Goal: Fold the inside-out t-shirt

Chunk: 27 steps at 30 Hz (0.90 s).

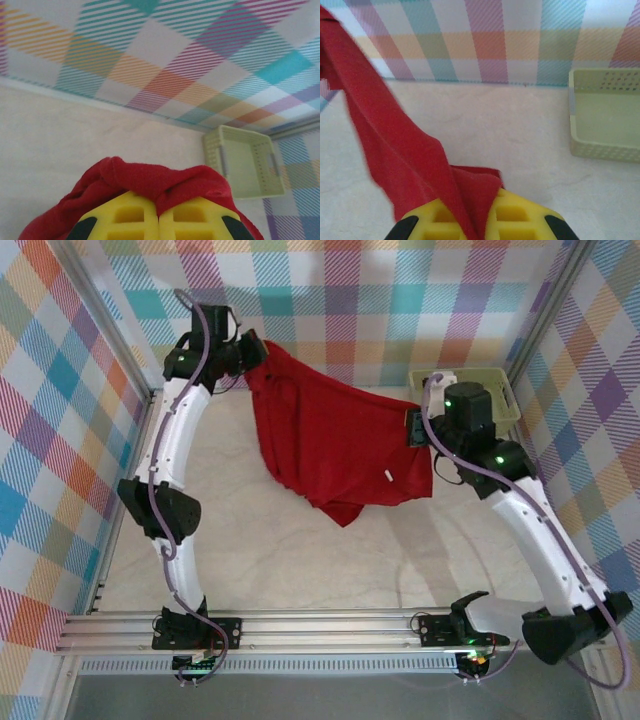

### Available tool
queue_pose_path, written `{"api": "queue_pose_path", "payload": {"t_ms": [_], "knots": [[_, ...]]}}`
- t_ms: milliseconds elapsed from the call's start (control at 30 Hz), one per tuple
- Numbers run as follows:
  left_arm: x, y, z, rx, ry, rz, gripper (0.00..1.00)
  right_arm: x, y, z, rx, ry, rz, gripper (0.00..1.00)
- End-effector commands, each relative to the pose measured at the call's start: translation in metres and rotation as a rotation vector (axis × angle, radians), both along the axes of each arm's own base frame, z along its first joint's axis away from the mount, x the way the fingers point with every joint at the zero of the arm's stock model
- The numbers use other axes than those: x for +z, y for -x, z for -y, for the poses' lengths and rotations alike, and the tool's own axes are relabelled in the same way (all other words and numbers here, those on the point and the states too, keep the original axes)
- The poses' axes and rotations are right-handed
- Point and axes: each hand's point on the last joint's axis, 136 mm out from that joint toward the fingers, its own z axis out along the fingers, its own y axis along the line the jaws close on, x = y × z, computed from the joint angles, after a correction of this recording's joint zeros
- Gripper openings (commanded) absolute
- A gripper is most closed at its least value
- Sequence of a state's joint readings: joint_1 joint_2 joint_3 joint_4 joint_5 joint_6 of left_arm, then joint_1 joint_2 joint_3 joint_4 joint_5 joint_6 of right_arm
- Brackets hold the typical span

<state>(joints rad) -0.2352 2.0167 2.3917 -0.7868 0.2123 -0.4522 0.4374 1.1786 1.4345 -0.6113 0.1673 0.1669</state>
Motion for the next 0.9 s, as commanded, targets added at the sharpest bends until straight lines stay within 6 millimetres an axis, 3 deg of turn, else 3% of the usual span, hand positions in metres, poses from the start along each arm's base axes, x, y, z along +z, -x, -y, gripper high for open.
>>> {"api": "queue_pose_path", "payload": {"t_ms": [0,100,200,300,400,467,533,700,867], "knots": [[0.069,0.042,0.015,-0.055,-0.006,0.151,0.0,0.026,0.03,-0.027,0.134,0.023,0.082,0.0],[0.047,0.048,-0.017,0.052,-0.071,0.134,0.0,0.0,0.045,-0.074,0.263,0.031,0.025,0.0],[-0.014,0.056,-0.06,0.16,-0.094,0.005,0.0,-0.059,0.052,-0.129,0.385,0.021,-0.123,0.0],[-0.085,0.076,-0.097,0.273,-0.255,-0.136,0.0,-0.118,0.063,-0.18,0.489,0.033,-0.275,0.02],[-0.147,0.098,-0.104,0.254,-0.328,-0.257,0.0,-0.148,0.063,-0.202,0.527,0.004,-0.355,0.37],[-0.178,0.112,-0.104,0.234,-0.332,-0.31,0.0,-0.152,0.057,-0.201,0.519,0.045,-0.337,0.62],[-0.203,0.125,-0.104,0.234,-0.325,-0.354,0.0,-0.149,0.045,-0.191,0.48,0.106,-0.294,0.71],[-0.234,0.145,-0.107,0.253,-0.301,-0.392,0.0,-0.145,-0.011,-0.133,0.274,0.099,-0.31,0.78],[-0.24,0.147,-0.103,0.239,-0.285,-0.4,0.0,-0.198,-0.076,-0.064,0.026,0.134,-0.457,0.78]]}}
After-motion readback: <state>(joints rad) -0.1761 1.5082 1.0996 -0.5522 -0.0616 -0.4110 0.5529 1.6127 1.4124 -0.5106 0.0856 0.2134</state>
